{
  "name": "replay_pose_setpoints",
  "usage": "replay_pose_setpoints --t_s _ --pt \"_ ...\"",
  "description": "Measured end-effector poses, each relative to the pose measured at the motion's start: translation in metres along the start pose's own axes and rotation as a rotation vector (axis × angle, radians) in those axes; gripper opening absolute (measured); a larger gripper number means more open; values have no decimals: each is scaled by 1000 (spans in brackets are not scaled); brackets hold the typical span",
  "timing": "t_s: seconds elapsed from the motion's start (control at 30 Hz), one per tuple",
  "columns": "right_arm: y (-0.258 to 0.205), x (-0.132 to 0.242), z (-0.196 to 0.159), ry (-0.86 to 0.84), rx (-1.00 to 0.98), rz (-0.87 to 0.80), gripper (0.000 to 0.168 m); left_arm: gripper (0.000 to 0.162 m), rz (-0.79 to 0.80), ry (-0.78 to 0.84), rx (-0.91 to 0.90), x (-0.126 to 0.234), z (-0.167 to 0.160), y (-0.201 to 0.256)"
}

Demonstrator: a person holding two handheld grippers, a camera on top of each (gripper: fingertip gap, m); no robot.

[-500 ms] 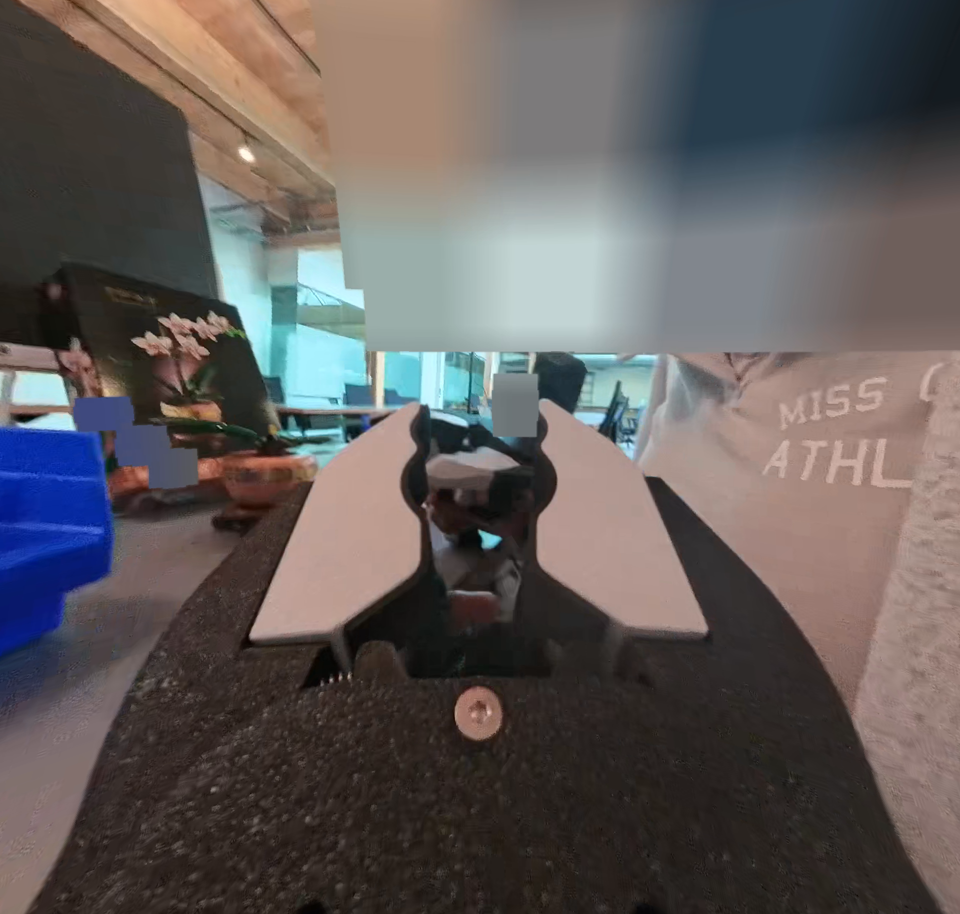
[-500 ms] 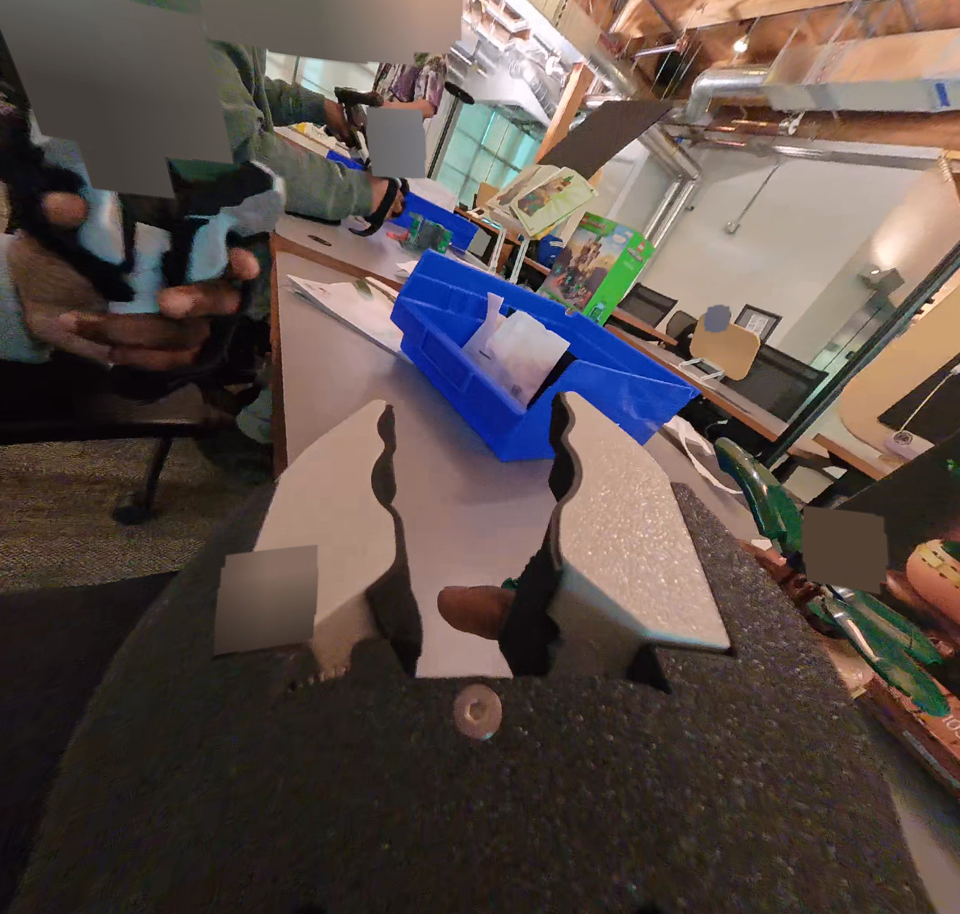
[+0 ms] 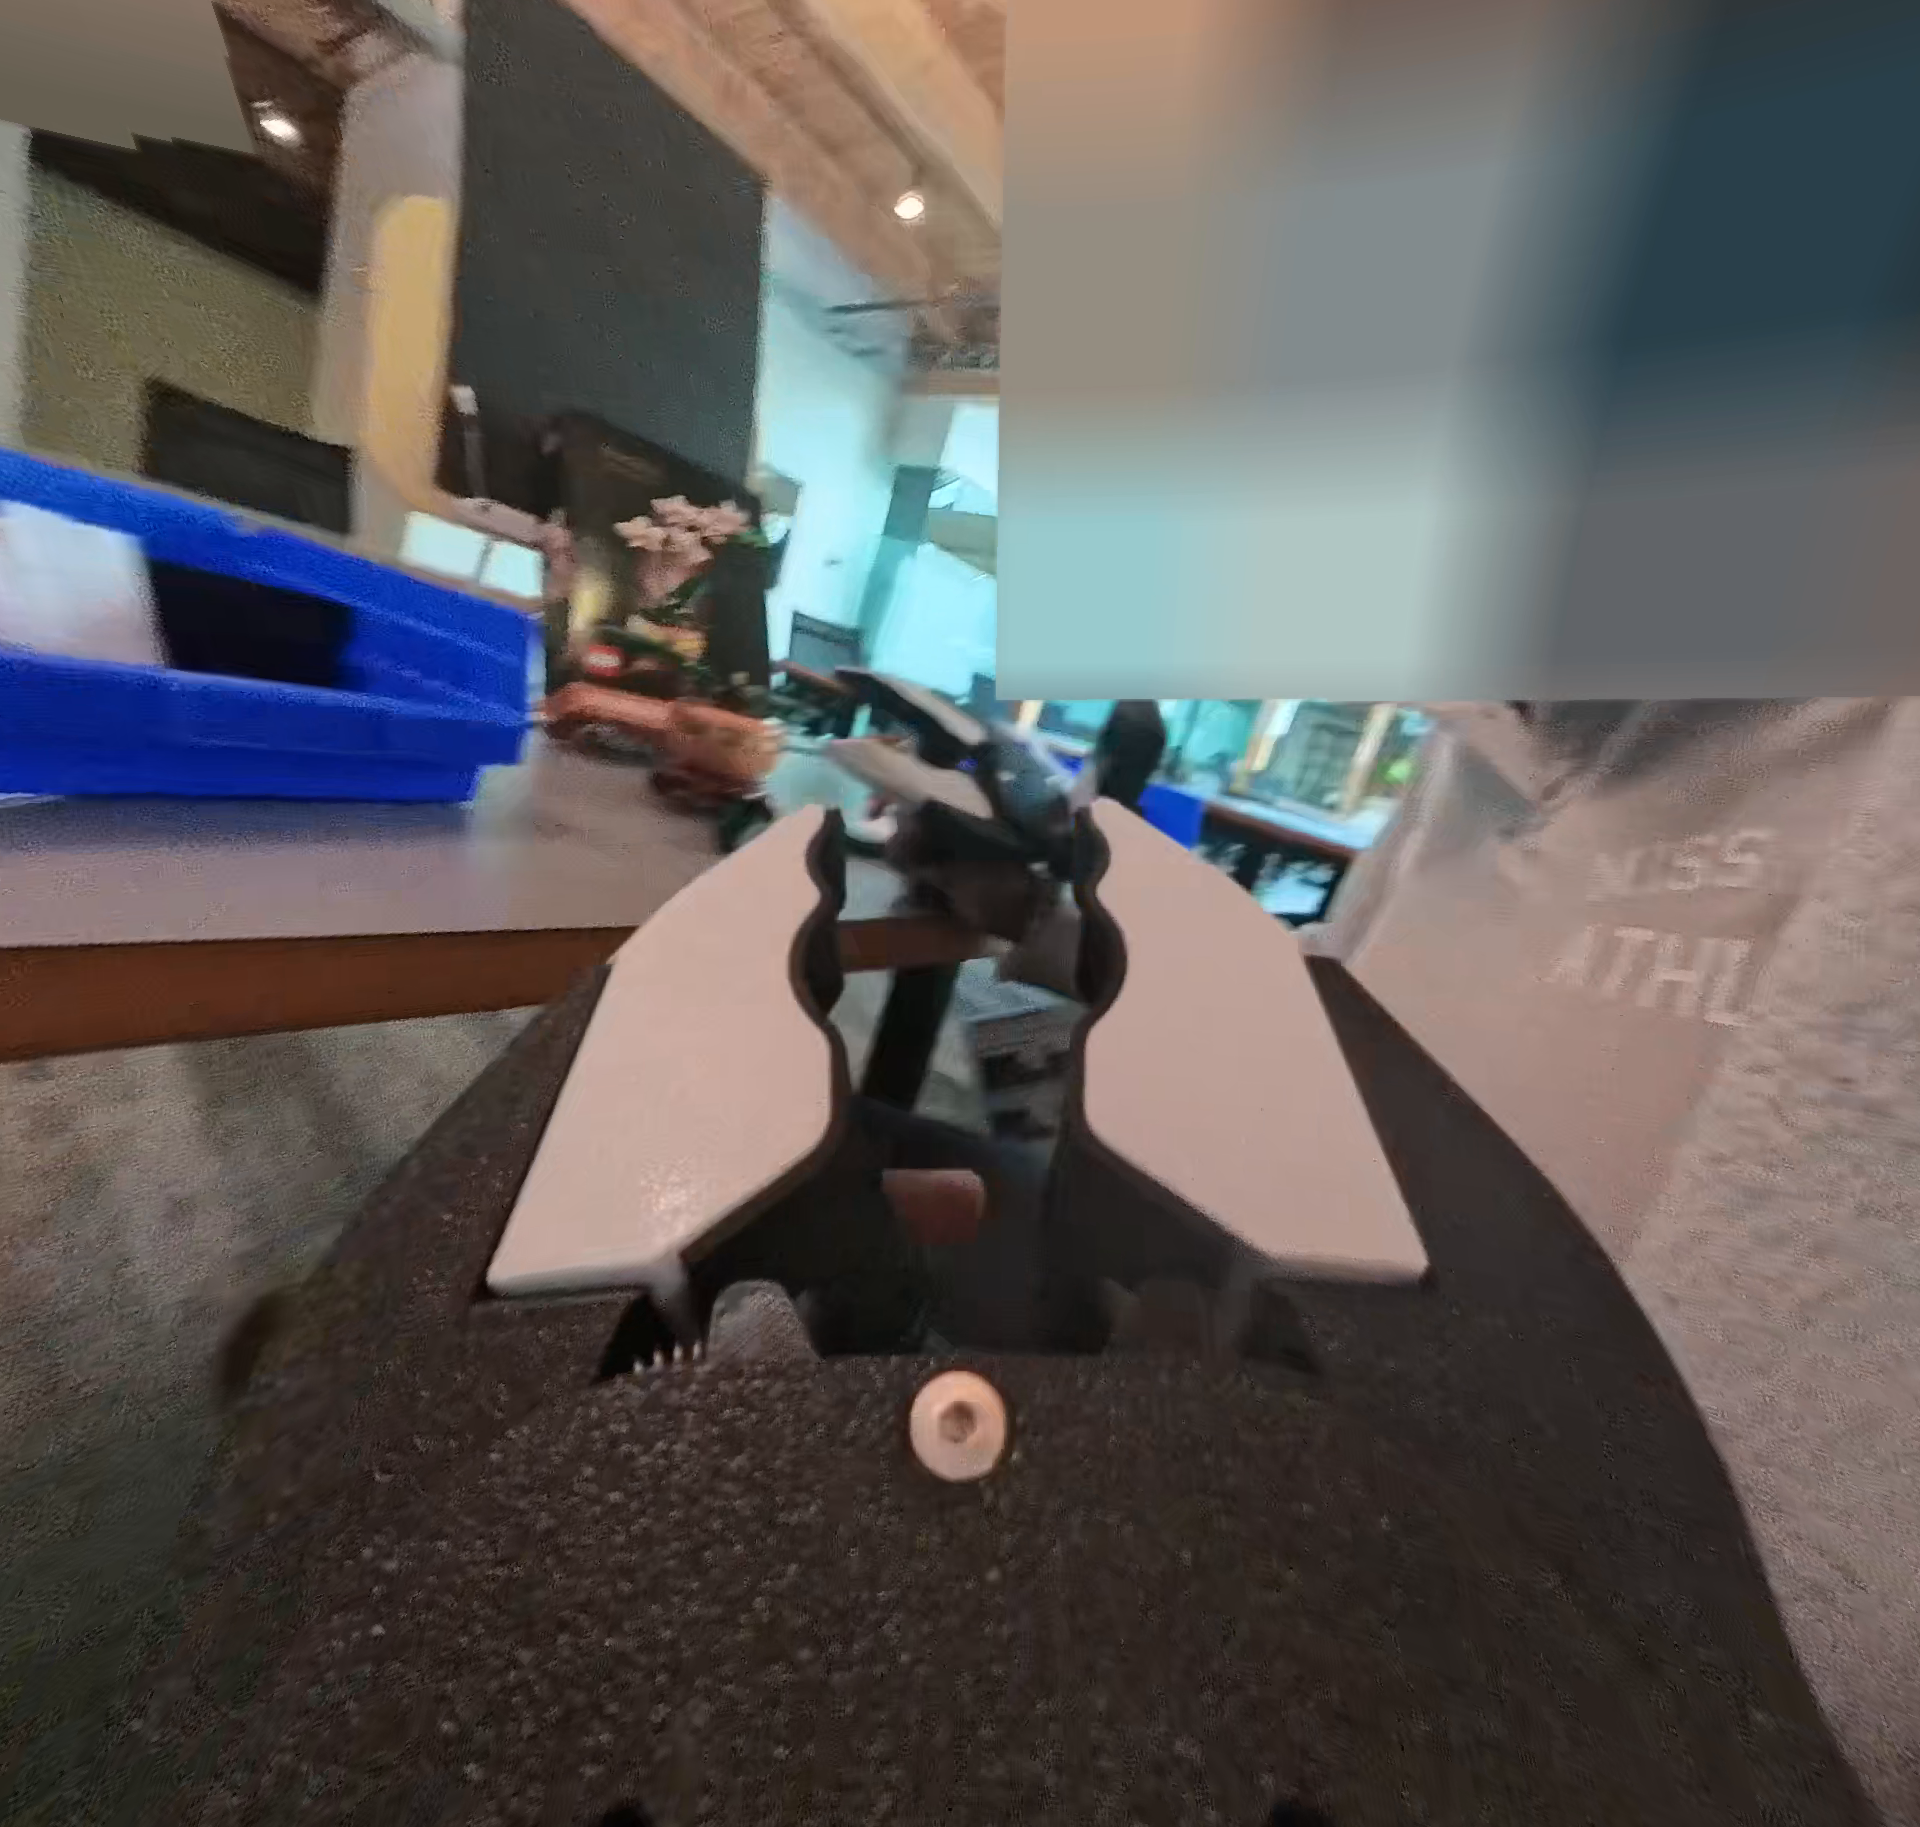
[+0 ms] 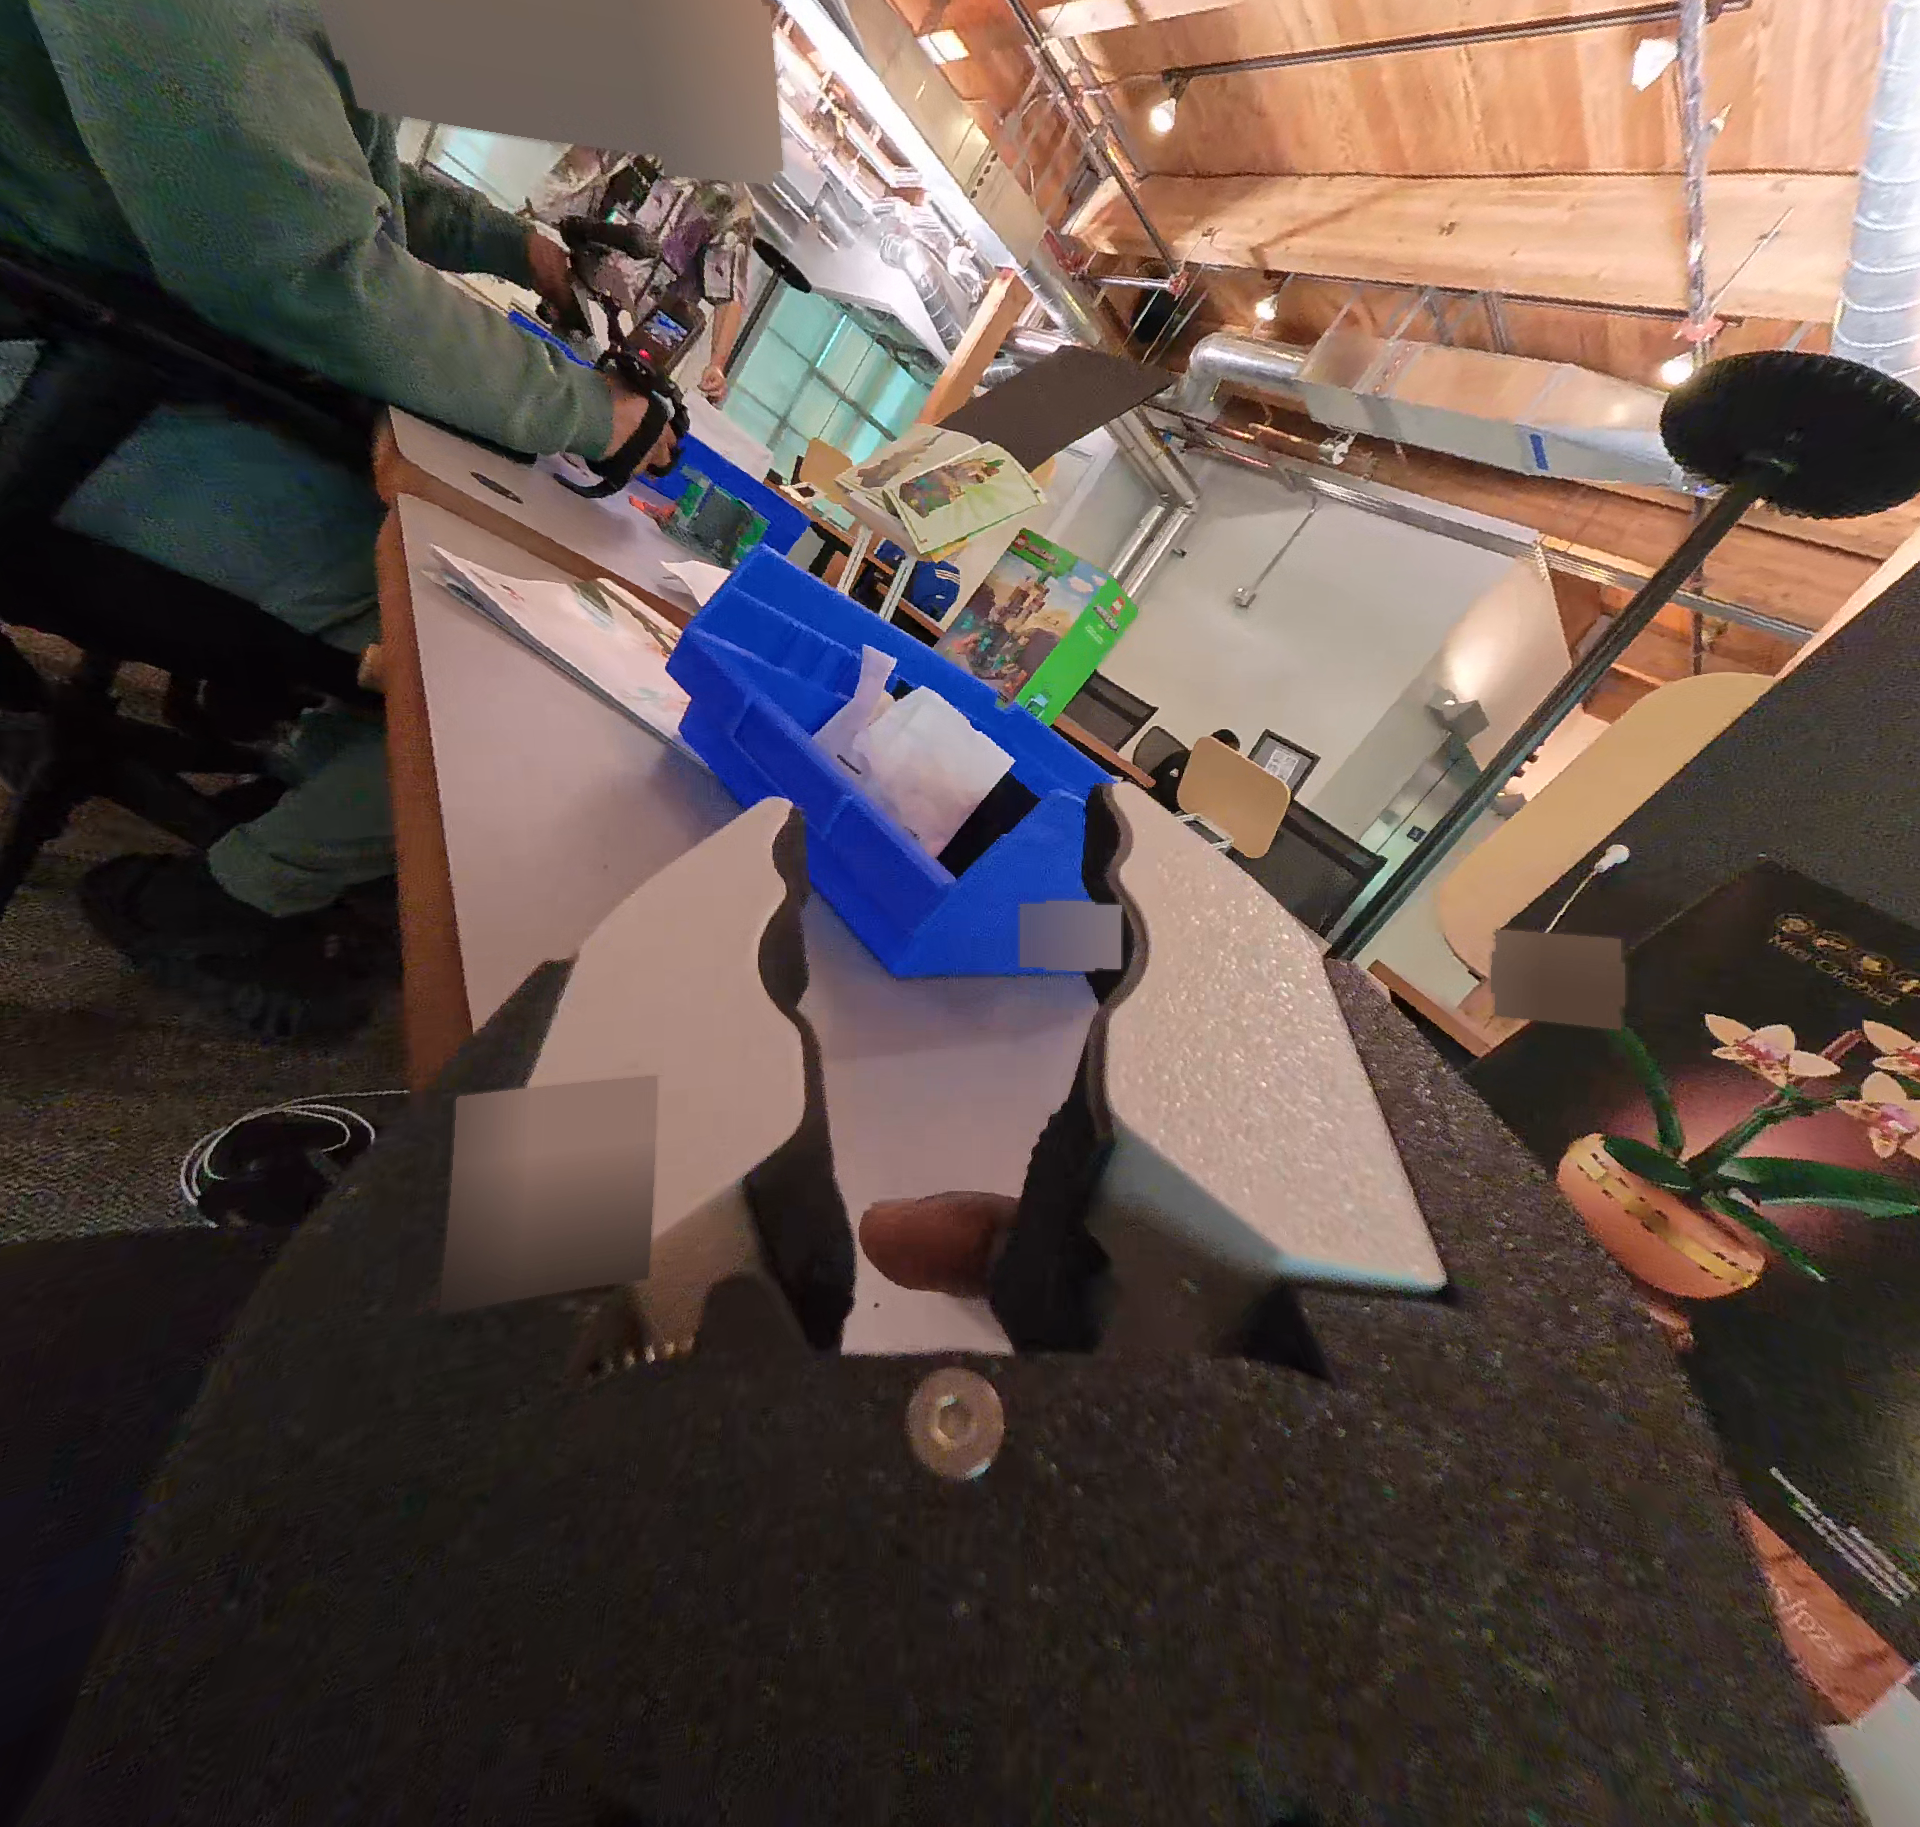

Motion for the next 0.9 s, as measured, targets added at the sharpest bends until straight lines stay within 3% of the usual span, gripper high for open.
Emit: replay_pose_setpoints --t_s 0.1,0.2,0.27,0.4,0.53,0.67,0.77,0.87,0.9 --pt "-2 -2 -1 -15 11 12 50 41 254 -172 -185 31 27 -41" --pt "-2 -2 -1 -17 12 17 49 41 331 -511 -220 72 3 -102" --pt "-2 -2 -1 -22 14 12 48 41 354 -693 -151 100 -39 -145" --pt "-1 -5 -5 -57 41 -8 47 27 370 -770 63 137 -139 -219" --pt "-6 -13 -12 -142 115 -9 45 24 325 -863 -11 162 -224 -280" --pt "-14 -21 -21 -248 233 -10 46 10 316 -1030 28 204 -310 -331" --pt "-16 -26 -28 -322 297 -24 43 21 374 -1074 128 237 -370 -355" --pt "-22 -33 -34 -370 343 2 39 69 552 -983 252 249 -420 -367" --pt "-26 -34 -37 -392 369 31 39 67 582 -926 298 245 -437 -367"
Point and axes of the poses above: each gripper's, where its closed fingertips meet, x back along the fingers, z out of its top, y = z × x across the jaws, the point moved 8 cm from there along x, back along the fingers, and after that the axes turned 7 degrees about y, right-handed, at the moved point
